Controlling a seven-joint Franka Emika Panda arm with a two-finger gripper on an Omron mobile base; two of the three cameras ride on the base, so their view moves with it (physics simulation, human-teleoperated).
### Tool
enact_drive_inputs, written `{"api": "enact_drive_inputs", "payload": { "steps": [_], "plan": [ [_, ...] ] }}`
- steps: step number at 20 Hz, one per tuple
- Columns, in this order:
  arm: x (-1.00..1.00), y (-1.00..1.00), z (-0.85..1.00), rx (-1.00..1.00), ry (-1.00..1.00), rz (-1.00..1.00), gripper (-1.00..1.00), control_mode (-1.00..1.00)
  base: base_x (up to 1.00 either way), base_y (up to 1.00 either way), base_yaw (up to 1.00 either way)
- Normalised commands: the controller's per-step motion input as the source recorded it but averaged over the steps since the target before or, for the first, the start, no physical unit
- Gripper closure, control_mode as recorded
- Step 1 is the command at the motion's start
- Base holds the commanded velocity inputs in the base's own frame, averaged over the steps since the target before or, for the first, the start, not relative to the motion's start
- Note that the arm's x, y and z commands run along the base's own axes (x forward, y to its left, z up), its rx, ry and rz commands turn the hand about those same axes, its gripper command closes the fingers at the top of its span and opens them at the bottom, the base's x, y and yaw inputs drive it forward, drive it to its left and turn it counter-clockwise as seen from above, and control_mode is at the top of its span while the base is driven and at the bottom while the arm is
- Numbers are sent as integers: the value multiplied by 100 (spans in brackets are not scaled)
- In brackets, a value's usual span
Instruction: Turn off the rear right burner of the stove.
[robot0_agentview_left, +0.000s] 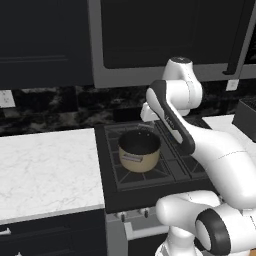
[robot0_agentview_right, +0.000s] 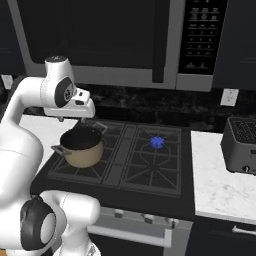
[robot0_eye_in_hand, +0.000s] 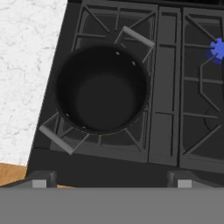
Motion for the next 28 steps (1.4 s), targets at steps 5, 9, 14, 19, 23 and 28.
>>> {"api": "enact_drive_inputs", "payload": {
  "steps": [5, 9, 14, 19, 23, 28],
  "plan": [
    [0, 0, 0, 0, 0, 0, -100, -100, 0, 4, 0],
    [0, 0, 0, 0, 0, 0, -100, -100, 0, 0, 0],
    [-49, -40, -27, 0, 0, 0, -100, -100, 0, 0, 0],
    [-88, -90, -59, 0, 0, 0, -100, -100, 0, 0, 0],
    [-75, -100, -38, -4, -6, 3, -100, -100, 0, 0, 0],
    [-55, -100, -26, -7, -8, 12, -100, -100, 0, 0, 0]
  ]
}}
